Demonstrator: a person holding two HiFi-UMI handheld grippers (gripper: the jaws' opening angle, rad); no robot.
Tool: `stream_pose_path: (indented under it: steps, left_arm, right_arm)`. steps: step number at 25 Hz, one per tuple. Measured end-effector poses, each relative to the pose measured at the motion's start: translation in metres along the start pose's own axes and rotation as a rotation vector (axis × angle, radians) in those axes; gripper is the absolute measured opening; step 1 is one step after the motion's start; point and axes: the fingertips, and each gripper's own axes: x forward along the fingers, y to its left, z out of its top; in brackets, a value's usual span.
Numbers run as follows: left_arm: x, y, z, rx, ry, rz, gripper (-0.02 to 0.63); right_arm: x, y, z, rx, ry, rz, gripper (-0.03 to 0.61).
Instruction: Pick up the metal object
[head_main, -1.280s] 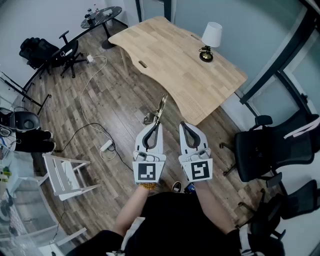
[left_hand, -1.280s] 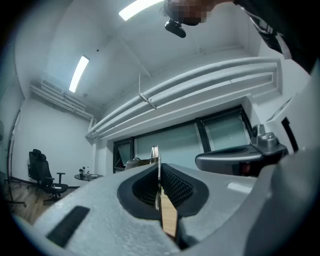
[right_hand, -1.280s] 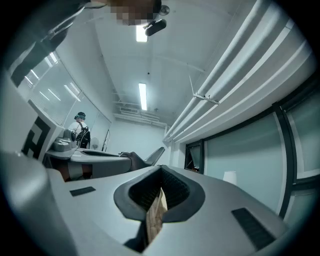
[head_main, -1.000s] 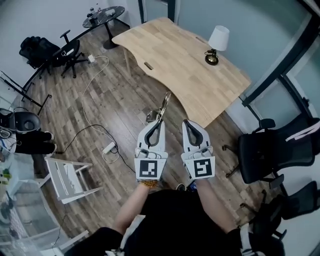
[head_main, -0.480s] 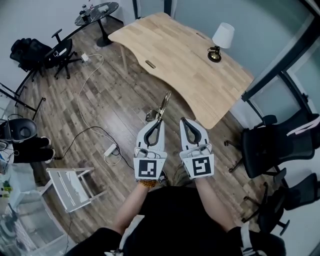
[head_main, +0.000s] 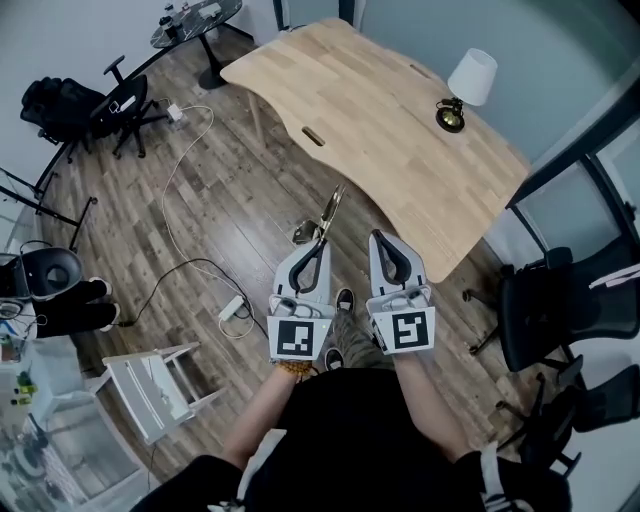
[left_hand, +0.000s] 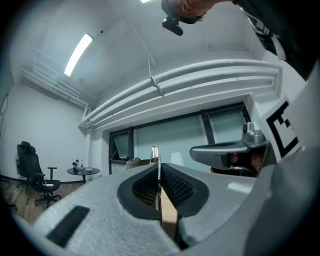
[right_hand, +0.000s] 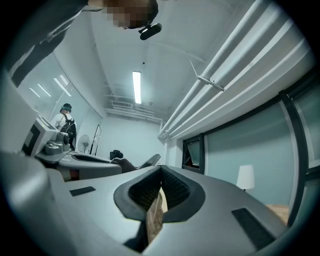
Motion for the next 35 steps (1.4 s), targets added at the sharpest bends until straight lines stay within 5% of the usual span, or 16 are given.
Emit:
stream_pose_path:
  steps: [20, 35]
  left_arm:
    - [0.182, 0.104, -0.016, 0.032, 0.033, -0.038, 0.017]
    - [0.281, 0.233, -0.014, -0.002, -0.039, -0.349, 0.017]
  right_arm:
    - [0.182, -0.107, -0.034, 0.016, -0.006, -0.089, 0.003]
    - [0.305, -0.102, -0.04, -0.059, 0.073, -0.363, 0.003]
